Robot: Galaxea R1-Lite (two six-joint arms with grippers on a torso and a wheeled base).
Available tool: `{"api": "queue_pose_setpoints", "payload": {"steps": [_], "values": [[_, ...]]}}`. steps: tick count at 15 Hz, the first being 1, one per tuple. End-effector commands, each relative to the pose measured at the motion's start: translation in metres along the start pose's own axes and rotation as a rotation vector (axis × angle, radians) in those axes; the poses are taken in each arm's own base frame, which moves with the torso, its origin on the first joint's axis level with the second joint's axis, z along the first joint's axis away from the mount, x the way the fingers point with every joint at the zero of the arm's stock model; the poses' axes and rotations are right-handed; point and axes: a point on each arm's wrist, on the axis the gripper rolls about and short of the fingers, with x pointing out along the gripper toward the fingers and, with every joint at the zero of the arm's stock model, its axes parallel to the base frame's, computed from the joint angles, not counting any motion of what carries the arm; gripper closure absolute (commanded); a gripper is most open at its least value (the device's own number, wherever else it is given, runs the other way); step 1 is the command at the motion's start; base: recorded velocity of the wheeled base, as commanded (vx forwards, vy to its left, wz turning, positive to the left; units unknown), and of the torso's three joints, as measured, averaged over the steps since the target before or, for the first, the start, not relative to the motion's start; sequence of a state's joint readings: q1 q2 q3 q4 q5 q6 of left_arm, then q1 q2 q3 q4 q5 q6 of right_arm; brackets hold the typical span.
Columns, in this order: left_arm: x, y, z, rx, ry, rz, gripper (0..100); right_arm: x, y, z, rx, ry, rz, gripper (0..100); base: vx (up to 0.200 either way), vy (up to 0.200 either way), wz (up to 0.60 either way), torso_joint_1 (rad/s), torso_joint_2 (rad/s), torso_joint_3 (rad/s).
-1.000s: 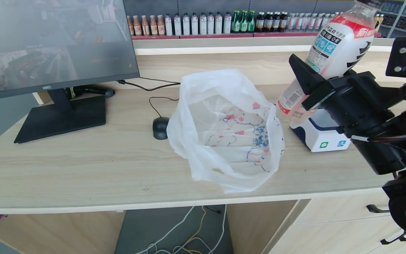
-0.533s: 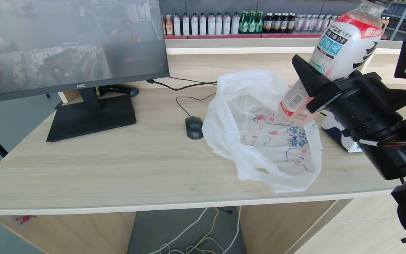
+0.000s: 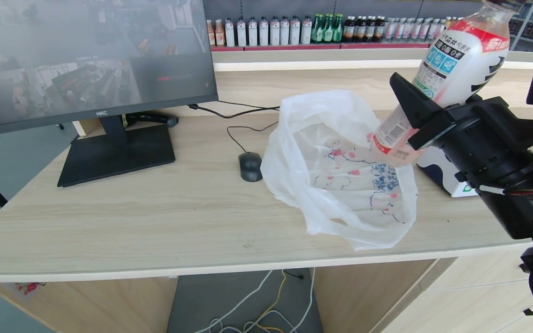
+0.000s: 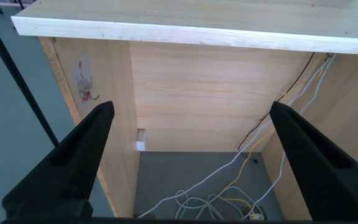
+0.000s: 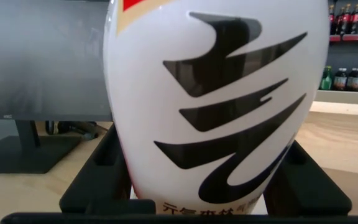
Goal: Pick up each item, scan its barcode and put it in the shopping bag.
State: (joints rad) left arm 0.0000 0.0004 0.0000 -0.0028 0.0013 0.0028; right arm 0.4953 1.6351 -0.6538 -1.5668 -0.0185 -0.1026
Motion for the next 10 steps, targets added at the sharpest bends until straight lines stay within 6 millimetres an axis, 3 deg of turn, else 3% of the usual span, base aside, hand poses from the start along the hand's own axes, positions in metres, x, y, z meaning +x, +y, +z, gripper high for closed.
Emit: {"api": "queue_pose_setpoints", "payload": {"steps": [1,5,10], "values": [[0.0,0.0,0.0,0.0,-0.001,0.0,0,-0.004,0.002,-0.007,0.006,0.066,0.014,100,0.0,0.0,0.0,0.0,0.0,0.0],[0.0,0.0,0.0,0.0,-0.001,0.0,0,0.033,0.0,0.008,0.003,0.139,0.019,100,0.0,0.0,0.0,0.0,0.0,0.0],[0.0,0.0,0.0,0.0,-0.001,-0.001,0,0.078,-0.01,-0.006,-0.002,0.244,0.04,100,0.0,0.0,0.0,0.0,0.0,0.0]]}}
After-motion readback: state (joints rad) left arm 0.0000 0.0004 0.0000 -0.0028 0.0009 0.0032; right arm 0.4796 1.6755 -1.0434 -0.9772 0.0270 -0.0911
